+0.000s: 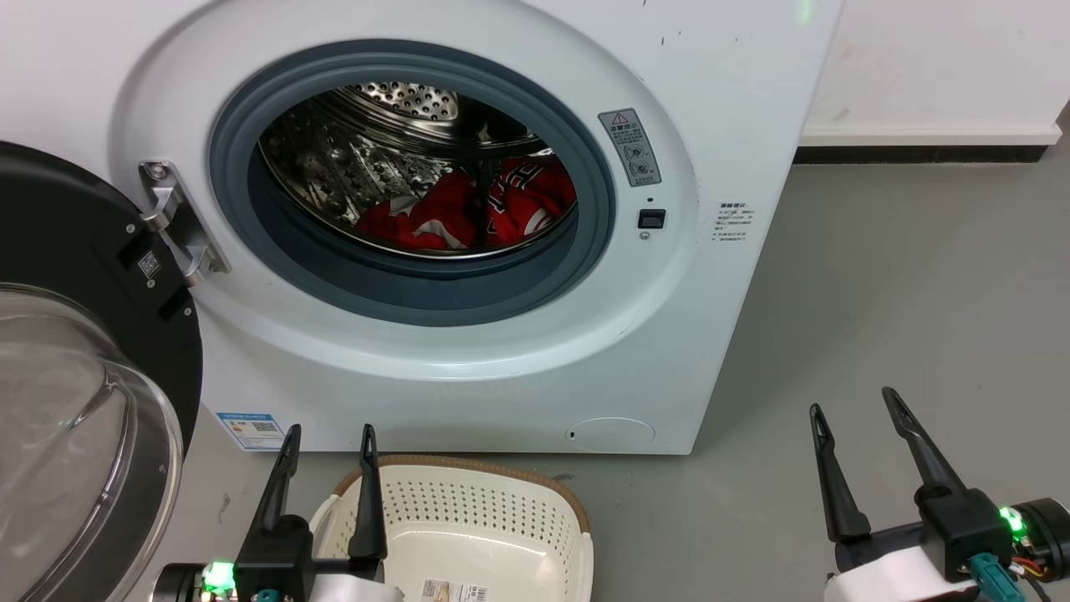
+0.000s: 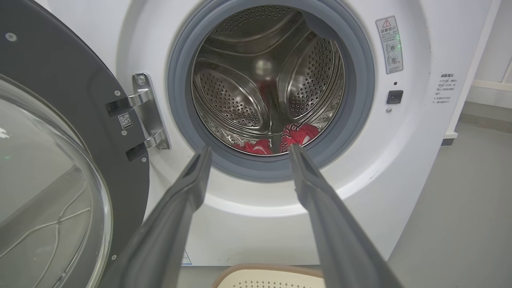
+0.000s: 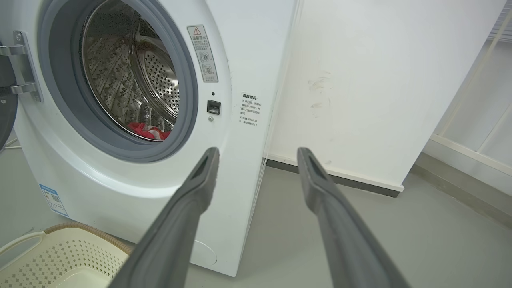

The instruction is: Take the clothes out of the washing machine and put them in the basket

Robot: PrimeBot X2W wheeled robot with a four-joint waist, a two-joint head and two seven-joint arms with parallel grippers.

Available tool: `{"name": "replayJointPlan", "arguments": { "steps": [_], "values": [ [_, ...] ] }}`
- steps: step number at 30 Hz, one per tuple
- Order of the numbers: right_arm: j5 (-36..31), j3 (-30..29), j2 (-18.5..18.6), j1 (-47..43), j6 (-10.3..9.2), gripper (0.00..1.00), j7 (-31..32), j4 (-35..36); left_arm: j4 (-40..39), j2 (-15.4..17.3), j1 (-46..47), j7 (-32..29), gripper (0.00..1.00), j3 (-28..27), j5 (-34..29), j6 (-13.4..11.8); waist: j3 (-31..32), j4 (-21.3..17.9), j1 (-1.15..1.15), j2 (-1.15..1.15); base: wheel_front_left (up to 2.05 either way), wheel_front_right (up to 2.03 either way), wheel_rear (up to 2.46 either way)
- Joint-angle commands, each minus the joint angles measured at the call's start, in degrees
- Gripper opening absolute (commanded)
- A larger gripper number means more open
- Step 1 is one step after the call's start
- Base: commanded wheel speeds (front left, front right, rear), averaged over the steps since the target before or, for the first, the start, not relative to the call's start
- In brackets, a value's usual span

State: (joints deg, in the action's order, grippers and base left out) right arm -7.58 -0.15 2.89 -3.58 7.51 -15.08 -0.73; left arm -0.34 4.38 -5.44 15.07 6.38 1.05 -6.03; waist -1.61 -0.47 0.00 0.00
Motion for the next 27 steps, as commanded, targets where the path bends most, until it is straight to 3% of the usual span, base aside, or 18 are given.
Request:
{"name": "replayJointPlan", "arguments": {
  "steps": [1, 12, 19, 23, 27],
  "values": [
    [-0.64, 0.15, -0.03, 0.11, -0.04, 1.00, -0.14, 0.16, 0.33, -0.34, -0.38, 0.16, 1.00, -0.39, 0.33, 0.33, -0.01, 0.01, 0.00, 0.00, 0.00, 0.00, 0.00],
    [-0.24, -0.19, -0.03, 0.05, -0.04, 1.00, -0.14, -0.11, 0.65, -0.63, -0.45, 0.16, 1.00, -0.37, -0.43, 1.54, 0.07, -0.14, 0.00, 0.00, 0.00, 0.00, 0.00],
    [2.11, -3.09, -0.06, 2.33, -0.04, 1.00, -0.13, -2.98, 1.61, 0.37, 1.72, 0.16, 1.00, -0.51, -0.28, 3.63, -3.64, -3.21, 0.00, 0.00, 0.00, 0.00, 0.00],
    [3.98, -2.44, -0.01, 4.71, -0.06, 1.00, -0.12, -2.39, 1.87, 2.95, 5.30, 0.16, 1.00, -1.48, -0.86, 5.44, -9.17, -6.92, 0.00, 0.00, 0.00, 0.00, 0.00],
    [6.42, -2.29, -0.05, 7.61, -0.05, 1.00, -0.13, -1.84, 3.62, 8.03, 11.60, 0.16, 1.00, -2.36, -2.59, 7.32, -15.91, -10.67, 0.00, 0.00, 0.00, 0.00, 0.00]
  ]
}}
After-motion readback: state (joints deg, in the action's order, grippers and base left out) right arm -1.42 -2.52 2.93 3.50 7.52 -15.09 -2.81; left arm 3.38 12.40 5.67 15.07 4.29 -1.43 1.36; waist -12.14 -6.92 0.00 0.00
